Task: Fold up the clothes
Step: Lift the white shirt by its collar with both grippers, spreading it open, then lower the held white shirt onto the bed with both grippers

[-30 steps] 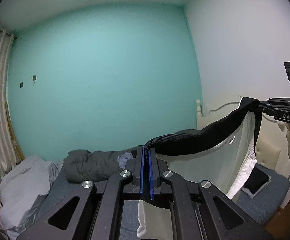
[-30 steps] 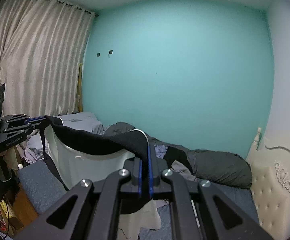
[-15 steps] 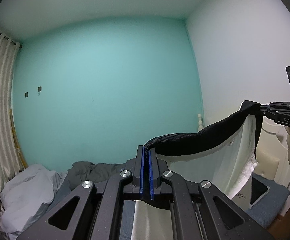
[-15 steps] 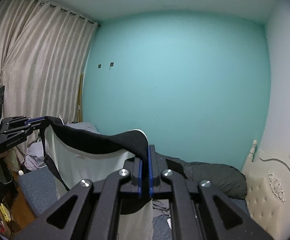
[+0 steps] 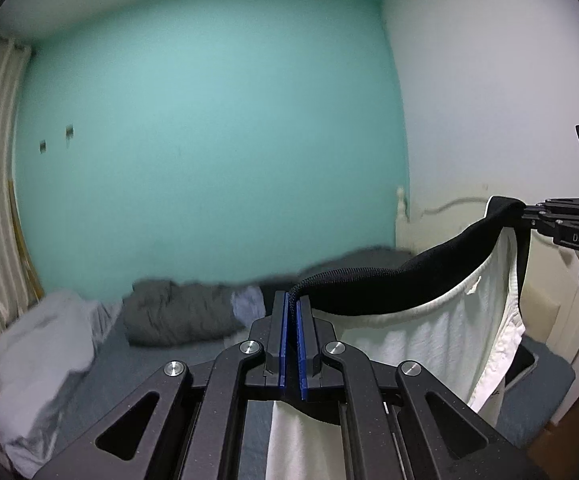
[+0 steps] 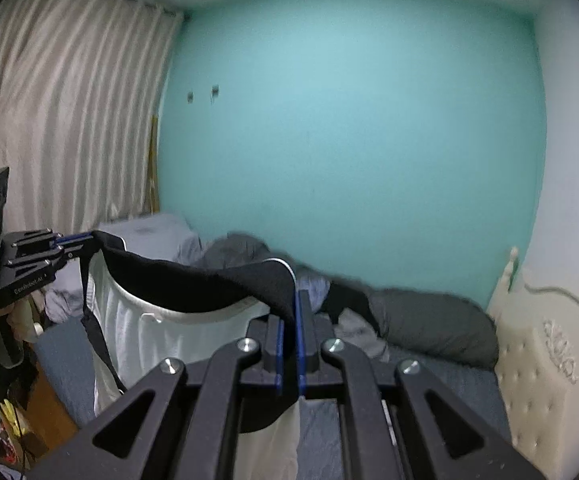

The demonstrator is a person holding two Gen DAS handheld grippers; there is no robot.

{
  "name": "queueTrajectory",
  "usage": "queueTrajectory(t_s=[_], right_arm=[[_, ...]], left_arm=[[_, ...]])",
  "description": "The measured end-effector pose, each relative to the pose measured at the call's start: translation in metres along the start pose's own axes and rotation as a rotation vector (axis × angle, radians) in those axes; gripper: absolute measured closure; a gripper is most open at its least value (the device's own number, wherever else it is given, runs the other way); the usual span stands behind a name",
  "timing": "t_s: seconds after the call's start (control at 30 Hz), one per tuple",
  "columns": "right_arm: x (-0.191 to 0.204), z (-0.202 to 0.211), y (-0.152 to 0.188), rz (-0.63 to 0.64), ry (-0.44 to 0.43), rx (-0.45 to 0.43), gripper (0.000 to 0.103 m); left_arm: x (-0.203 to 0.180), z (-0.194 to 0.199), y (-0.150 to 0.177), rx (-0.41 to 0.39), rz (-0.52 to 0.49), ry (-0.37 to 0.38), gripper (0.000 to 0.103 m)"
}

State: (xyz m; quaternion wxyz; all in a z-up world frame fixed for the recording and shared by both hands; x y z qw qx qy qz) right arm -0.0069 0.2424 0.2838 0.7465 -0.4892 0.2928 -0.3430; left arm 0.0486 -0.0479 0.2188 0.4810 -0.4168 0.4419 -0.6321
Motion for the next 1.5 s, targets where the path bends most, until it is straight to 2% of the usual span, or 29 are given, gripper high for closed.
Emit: queueTrajectory(t_s=[0.27, 0.33, 0.5, 0.8, 1.0, 1.23, 1.5], right_arm=[[-0.025, -0.159, 0.089, -0.063, -0.020, 0.206, 0.099], [-0.030, -0.197, 0.110, -0.073, -0.019, 0.248, 0.099], [-0.053, -0.294, 0.168, -0.135, -0.014, 0.339, 0.099], [-0.089, -0.438, 0.243, -0.199, -0.008, 0.465, 0.099], [-0.110, -0.515, 0.286, -0.234, 0.006, 0.538, 0.099], [-0.130, -0.592, 0.315, -0.284, 0.026, 0.575, 0.099], [-0.145, -0.662, 0.337, -0.250, 0.078, 0.606, 0.099]], left_arm=[[0.021, -0.138, 0.090, 0.193, 0.036, -0.017, 0.099], [0.016, -0.158, 0.114, 0.233, 0.048, -0.019, 0.099], [0.040, -0.261, 0.170, 0.339, 0.089, -0.011, 0.099], [0.054, -0.415, 0.247, 0.492, 0.132, -0.001, 0.099], [0.063, -0.502, 0.294, 0.579, 0.149, -0.003, 0.099], [0.079, -0.577, 0.327, 0.639, 0.194, -0.013, 0.099], [0.097, -0.642, 0.360, 0.691, 0.222, -0.032, 0.099]])
Point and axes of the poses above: each gripper's, at about its wrist camera, not at the fingertips, and z roughly against the way its jaws point, x to its left, y to its underside, the point moved 1 cm from there along -z, roughly the way its jaws point, and after that the axes turned 1 degree about -z, right-handed, at the moved point
